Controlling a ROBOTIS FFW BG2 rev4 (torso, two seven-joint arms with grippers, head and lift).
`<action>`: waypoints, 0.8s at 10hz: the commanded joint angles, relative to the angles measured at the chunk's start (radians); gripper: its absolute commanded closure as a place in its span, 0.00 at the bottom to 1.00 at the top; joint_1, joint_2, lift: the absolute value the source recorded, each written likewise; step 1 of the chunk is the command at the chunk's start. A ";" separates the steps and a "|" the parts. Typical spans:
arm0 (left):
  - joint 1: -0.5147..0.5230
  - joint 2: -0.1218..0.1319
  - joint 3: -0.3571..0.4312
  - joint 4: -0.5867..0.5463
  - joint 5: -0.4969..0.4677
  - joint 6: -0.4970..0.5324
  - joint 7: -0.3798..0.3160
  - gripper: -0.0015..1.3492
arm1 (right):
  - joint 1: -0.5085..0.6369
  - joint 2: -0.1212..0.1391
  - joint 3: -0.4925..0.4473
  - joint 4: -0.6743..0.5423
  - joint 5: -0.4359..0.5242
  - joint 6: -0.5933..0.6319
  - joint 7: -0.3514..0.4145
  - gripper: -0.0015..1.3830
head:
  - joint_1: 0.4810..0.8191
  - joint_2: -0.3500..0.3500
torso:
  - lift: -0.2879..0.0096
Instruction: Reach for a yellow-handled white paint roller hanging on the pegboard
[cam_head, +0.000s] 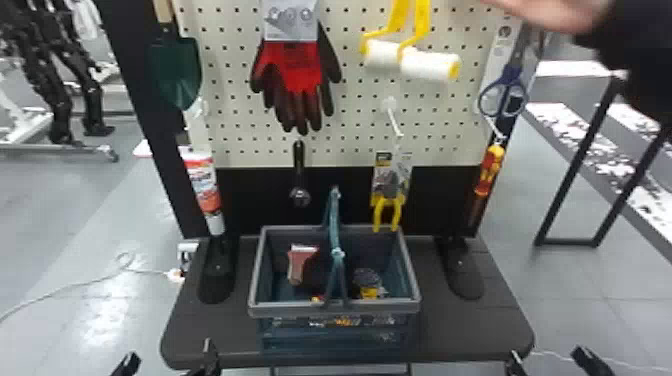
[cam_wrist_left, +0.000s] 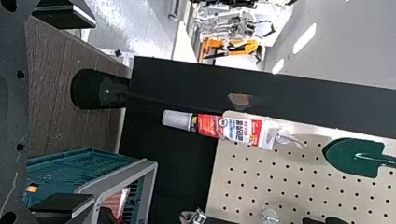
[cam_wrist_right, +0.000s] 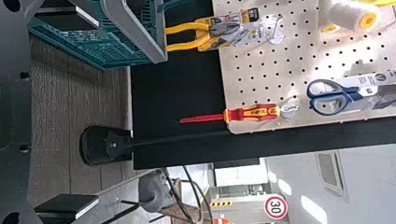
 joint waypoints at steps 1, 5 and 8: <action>0.000 0.000 0.001 0.000 0.002 -0.002 0.001 0.00 | 0.000 0.005 0.000 0.003 0.000 0.001 -0.002 0.00 | 0.20 0.50 | 0.63; 0.003 0.005 -0.003 0.002 0.005 -0.005 0.000 0.00 | 0.004 0.005 0.000 0.003 0.002 0.004 -0.002 0.00 | 0.20 0.50 | 0.63; 0.003 0.005 -0.003 0.002 0.005 -0.005 0.000 0.00 | 0.004 0.005 0.000 0.003 0.002 0.004 -0.002 0.00 | 0.20 0.50 | 0.63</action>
